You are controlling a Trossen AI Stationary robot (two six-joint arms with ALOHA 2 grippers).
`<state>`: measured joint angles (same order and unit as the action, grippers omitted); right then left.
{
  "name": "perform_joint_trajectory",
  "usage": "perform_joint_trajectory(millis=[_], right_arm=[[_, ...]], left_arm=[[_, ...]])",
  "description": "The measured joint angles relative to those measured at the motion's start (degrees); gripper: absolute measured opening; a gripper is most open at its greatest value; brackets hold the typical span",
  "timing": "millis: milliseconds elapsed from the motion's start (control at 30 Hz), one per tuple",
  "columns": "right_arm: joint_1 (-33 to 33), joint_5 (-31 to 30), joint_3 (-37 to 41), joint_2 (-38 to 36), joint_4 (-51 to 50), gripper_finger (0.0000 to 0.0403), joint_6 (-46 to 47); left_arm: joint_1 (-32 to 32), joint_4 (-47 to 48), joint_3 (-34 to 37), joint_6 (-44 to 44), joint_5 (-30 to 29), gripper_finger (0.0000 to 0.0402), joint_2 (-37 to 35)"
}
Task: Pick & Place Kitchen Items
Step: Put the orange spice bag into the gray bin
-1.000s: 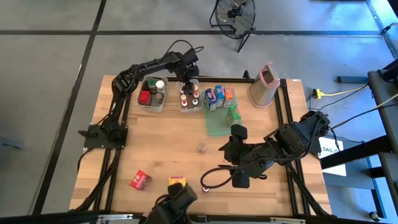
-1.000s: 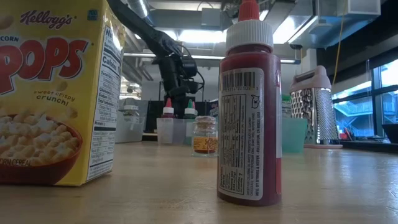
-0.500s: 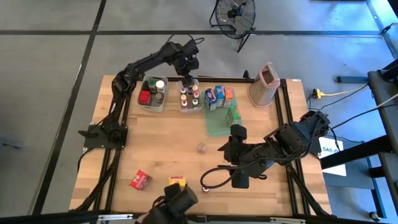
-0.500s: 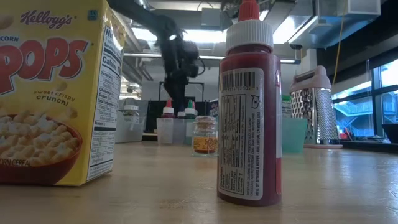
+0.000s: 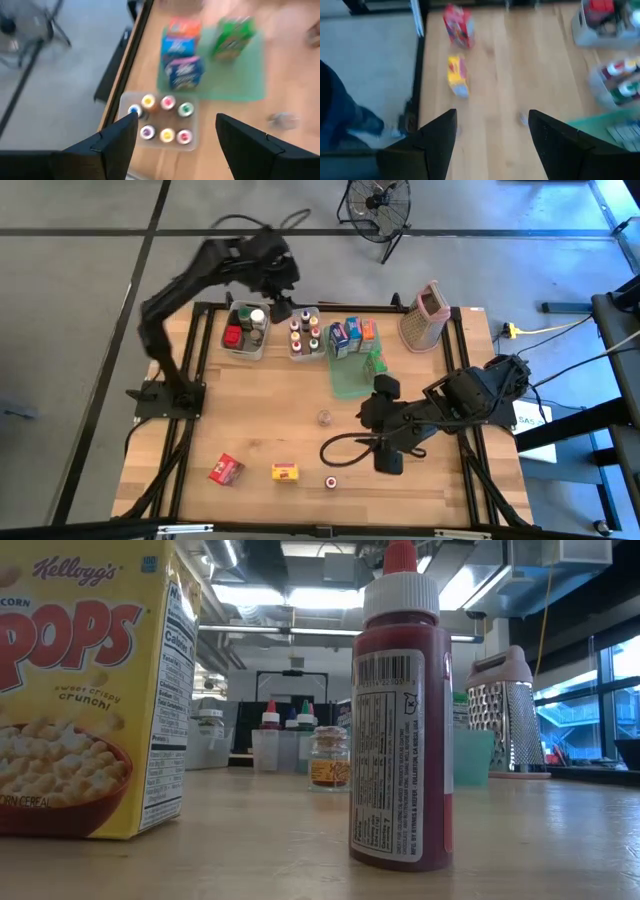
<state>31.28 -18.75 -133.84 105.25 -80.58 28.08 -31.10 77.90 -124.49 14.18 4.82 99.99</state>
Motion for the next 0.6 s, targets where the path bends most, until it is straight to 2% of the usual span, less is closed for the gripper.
perform_joint_trajectory(millis=[67, 200, 433, 600], right_arm=[[-0.3, 1.0, 0.0, -0.4, -4.0, 0.0250, 1.2], [-0.9, 1.8, 0.1, -1.0, -9.7, 0.0250, 10.8], [-0.1, 13.7, 0.6, -4.0, -9.4, 0.0250, 10.4], [2.7, 16.1, 3.9, -7.8, -9.4, 0.0250, 7.0]], left_arm=[[2.1, -0.1, 0.0, -1.1, 0.3, 0.0263, -3.9], [6.1, -0.1, 0.3, -3.2, 2.0, 0.0263, -9.9], [12.0, 0.2, 0.3, -7.7, 3.7, 0.0263, -14.6], [15.1, 1.0, 0.3, -9.5, 3.7, 0.0263, -14.8]])
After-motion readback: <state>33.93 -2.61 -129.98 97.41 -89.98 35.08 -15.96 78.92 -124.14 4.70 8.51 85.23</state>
